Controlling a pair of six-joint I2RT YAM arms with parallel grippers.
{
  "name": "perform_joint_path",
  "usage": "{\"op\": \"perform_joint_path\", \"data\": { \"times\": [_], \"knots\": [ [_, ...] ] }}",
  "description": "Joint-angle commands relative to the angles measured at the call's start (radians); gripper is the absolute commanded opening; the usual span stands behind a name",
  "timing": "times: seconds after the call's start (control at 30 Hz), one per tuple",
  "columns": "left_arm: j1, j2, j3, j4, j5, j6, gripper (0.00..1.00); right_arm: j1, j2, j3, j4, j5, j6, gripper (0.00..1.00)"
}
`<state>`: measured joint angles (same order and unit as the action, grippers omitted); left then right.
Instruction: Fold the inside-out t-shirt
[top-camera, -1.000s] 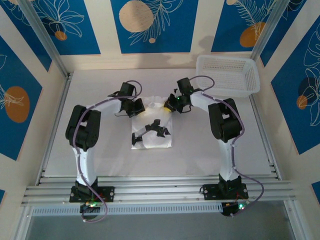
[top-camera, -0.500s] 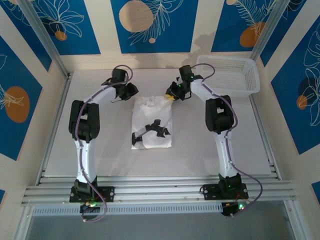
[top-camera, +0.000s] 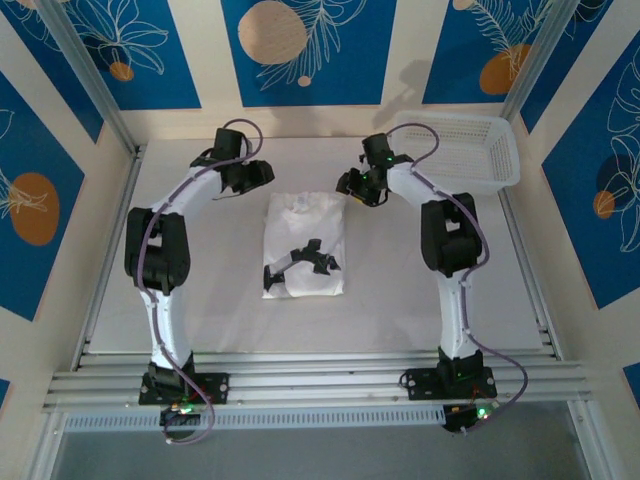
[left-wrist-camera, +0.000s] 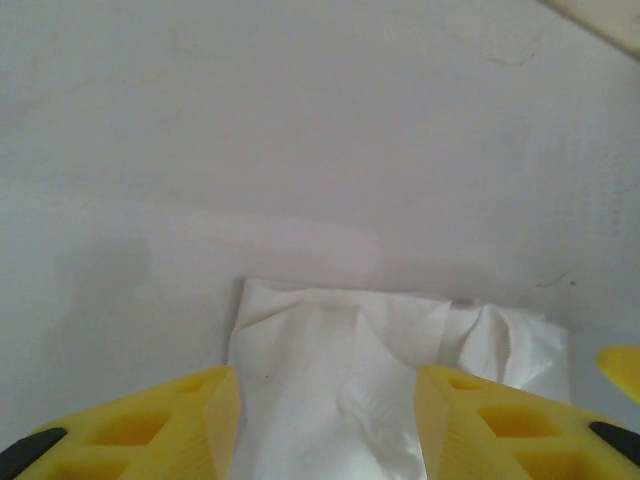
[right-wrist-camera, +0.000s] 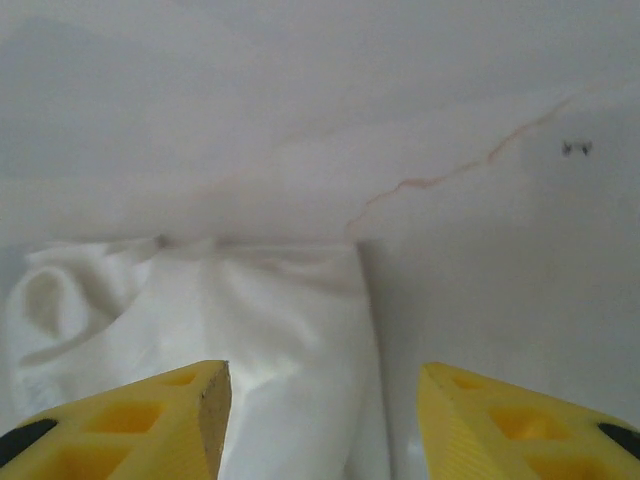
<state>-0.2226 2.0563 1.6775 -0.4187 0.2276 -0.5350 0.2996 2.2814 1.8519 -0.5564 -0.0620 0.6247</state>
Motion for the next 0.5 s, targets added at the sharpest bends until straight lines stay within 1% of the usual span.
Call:
{"op": "perform_joint_path", "data": {
  "times": [0.0,0.07,0.13,0.3,0.33,0.43,0.47],
  "knots": [
    [0.008,0.0,-0.009,-0.043,0.02,0.048,0.5,0.025,0.073,0.074,-0.075,0.006,-0.039,0.54],
    [0.008,0.007,-0.012,-0.044,0.035,0.053,0.5,0.035,0.08,0.073,-0.048,-0.017,-0.052,0.55],
    [0.009,0.018,-0.012,-0.046,0.045,0.052,0.5,0.039,0.1,0.091,-0.051,-0.023,-0.055,0.53],
    [0.008,0.02,-0.031,-0.025,0.055,0.043,0.51,0.041,0.178,0.175,-0.097,-0.049,-0.038,0.38],
    [0.009,0.022,-0.03,-0.027,0.053,0.039,0.51,0.041,0.19,0.187,-0.106,-0.055,-0.036,0.36],
    [0.011,0.034,-0.027,-0.04,0.062,0.009,0.52,0.045,0.197,0.207,-0.12,-0.057,-0.038,0.37],
    [0.011,0.039,-0.027,-0.044,0.067,0.0,0.56,0.046,0.195,0.212,-0.125,-0.053,-0.044,0.4]
  ]
}}
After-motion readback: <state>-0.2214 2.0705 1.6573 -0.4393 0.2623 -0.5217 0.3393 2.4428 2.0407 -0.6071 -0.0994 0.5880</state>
